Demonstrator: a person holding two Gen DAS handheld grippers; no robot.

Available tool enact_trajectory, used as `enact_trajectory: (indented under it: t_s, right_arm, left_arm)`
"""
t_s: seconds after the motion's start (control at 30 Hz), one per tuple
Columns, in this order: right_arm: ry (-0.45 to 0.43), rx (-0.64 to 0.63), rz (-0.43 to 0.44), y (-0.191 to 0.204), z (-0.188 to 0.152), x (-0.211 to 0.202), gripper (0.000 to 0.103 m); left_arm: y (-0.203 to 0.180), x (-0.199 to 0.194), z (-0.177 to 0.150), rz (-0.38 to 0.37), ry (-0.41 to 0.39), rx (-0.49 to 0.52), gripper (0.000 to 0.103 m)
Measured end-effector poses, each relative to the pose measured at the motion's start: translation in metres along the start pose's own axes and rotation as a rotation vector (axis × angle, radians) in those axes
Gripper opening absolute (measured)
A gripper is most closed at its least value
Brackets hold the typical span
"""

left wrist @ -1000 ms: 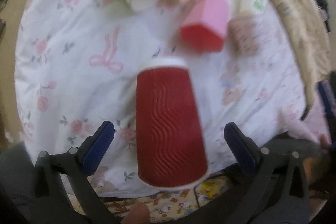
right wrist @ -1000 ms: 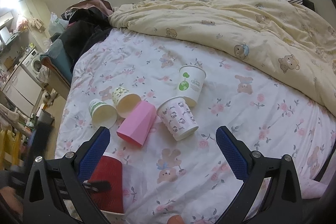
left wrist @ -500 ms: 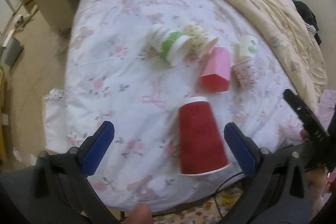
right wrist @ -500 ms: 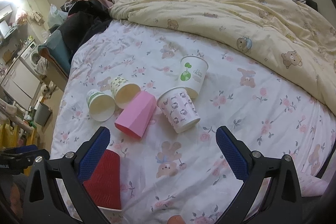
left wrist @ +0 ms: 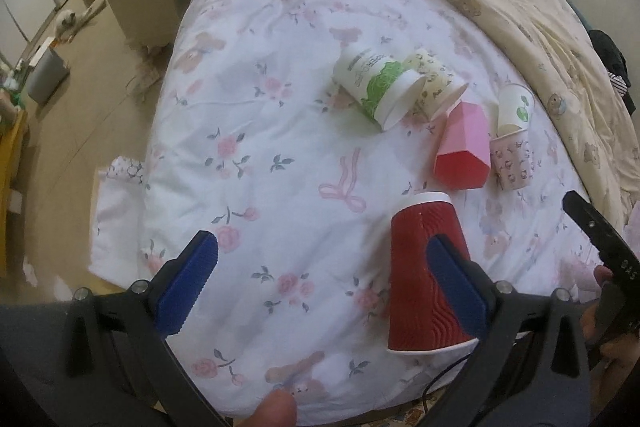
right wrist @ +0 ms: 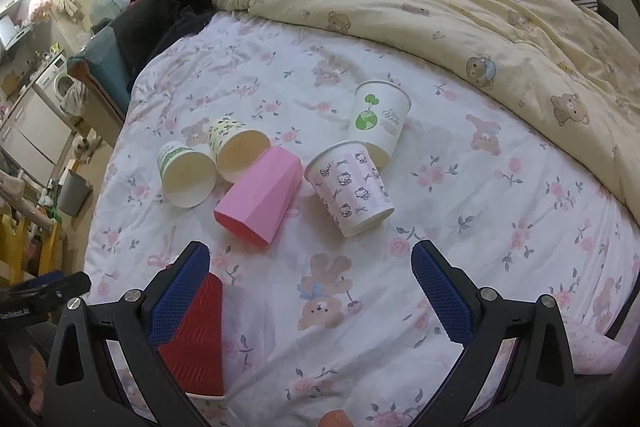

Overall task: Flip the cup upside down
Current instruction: 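Withdraw the left gripper while moving the right gripper toward the red cup, then close the right gripper around the body of the red cup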

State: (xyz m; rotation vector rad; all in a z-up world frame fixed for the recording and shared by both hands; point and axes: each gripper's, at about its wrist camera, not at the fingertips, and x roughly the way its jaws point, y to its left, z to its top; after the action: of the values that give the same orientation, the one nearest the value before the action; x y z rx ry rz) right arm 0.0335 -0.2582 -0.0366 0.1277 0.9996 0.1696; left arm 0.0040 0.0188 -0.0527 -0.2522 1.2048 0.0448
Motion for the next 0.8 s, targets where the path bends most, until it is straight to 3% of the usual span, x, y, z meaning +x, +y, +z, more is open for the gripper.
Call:
enact_trajectory:
  t_s: [0.17, 0.33, 0.43, 0.57, 0.67, 0.8]
  right_arm:
    - [0.007, -0.017, 0.008, 0.003, -0.001, 0.002, 0.103]
    - [0.103, -0.022, 0.175, 0.009, 0.003, 0.003, 0.103]
    - [0.199, -0.041, 0.246, 0.025, 0.001, 0.011, 0.103]
    - [0.396, 0.05, 0.374, 0.036, -0.006, 0.042, 0.103]
    - [0.52, 0.104, 0.38, 0.045, -0.011, 0.066, 0.103]
    - [0.62, 0.113, 0.367, 0.059, -0.018, 0.093, 0.103]
  left_arm:
    - [-0.004, 0.001, -0.001, -0.001, 0.013, 0.01, 0.103]
    - [-0.005, -0.005, 0.002, 0.032, -0.016, 0.018, 0.103]
    - [0.0, -0.008, 0.004, 0.061, -0.032, 0.008, 0.103]
    - [0.01, -0.009, 0.007, 0.078, -0.033, -0.029, 0.103]
    - [0.02, -0.011, 0.009, 0.079, -0.031, -0.067, 0.103]
    - [0.028, -0.016, 0.011, 0.064, -0.033, -0.092, 0.103]
